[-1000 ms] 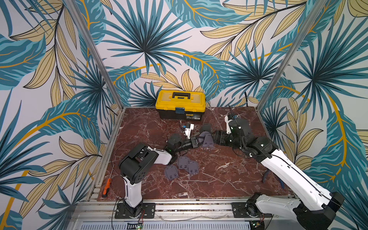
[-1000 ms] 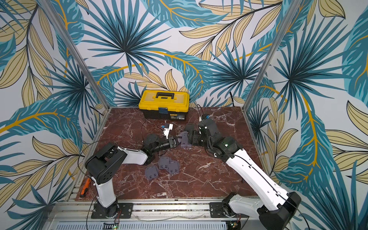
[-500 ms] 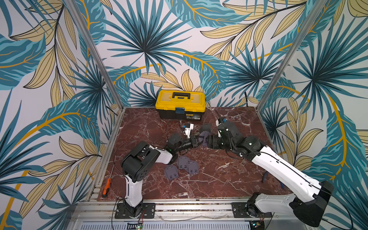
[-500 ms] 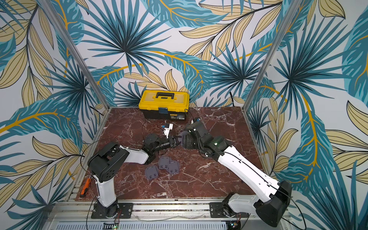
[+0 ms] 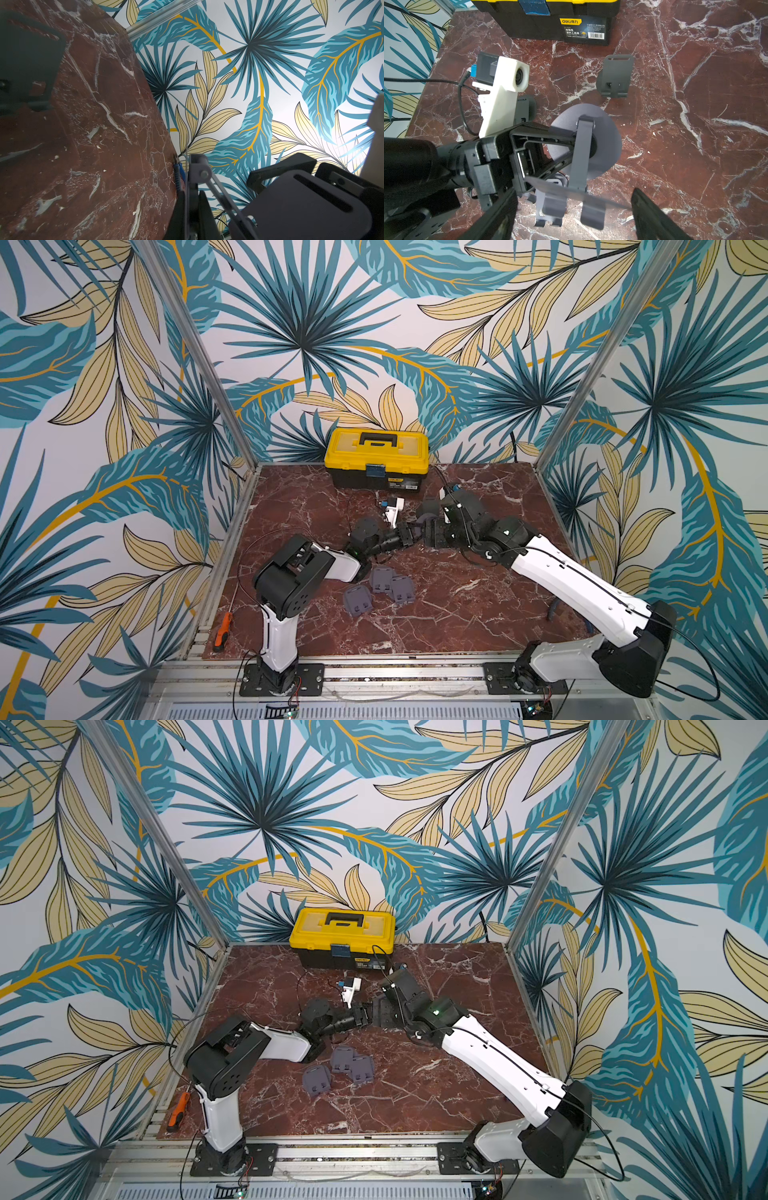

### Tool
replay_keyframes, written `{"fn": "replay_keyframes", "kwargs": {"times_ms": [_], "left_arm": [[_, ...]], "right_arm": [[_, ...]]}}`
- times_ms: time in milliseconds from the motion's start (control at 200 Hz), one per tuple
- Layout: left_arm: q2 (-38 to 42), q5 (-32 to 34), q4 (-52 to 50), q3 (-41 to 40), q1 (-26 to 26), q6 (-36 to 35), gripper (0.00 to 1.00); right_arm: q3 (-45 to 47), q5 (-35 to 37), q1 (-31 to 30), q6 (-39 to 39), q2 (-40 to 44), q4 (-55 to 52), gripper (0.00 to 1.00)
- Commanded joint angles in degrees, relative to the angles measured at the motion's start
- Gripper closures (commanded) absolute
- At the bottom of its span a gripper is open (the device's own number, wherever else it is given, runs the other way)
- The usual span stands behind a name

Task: Open the phone stand

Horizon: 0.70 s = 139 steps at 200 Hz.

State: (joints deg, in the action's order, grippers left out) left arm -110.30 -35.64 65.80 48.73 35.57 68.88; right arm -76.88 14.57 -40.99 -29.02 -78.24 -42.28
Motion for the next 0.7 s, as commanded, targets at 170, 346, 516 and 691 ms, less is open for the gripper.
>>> {"fn": "replay_keyframes", "kwargs": {"times_ms": [170,346,516,691], "left_arm": [[-0.17,0.39,2.49,1.18,-0.35,0.02,1.00],[-0.27,0.57,2.49,1.19,-0.43,0.29,1.00],[-0.27,0.62,2.49,1.08,-0.33,0.12,1.00],[-0.47,0.66,2.49,1.09,-0.33,0.11,1.00]], "right_arm": [[-0.97,0.56,-0.58,0.12,-1.39,-0.66,0.24],[-1.19,0.71,-0.92,-0.07,-1.82,-1.05,0.27],[-1.47,1.11,-1.19,-0.24,-2.69,-1.57,0.27],[-1.93,1.48,-1.37,-0.21,-3.39,-1.42,0.27]]}}
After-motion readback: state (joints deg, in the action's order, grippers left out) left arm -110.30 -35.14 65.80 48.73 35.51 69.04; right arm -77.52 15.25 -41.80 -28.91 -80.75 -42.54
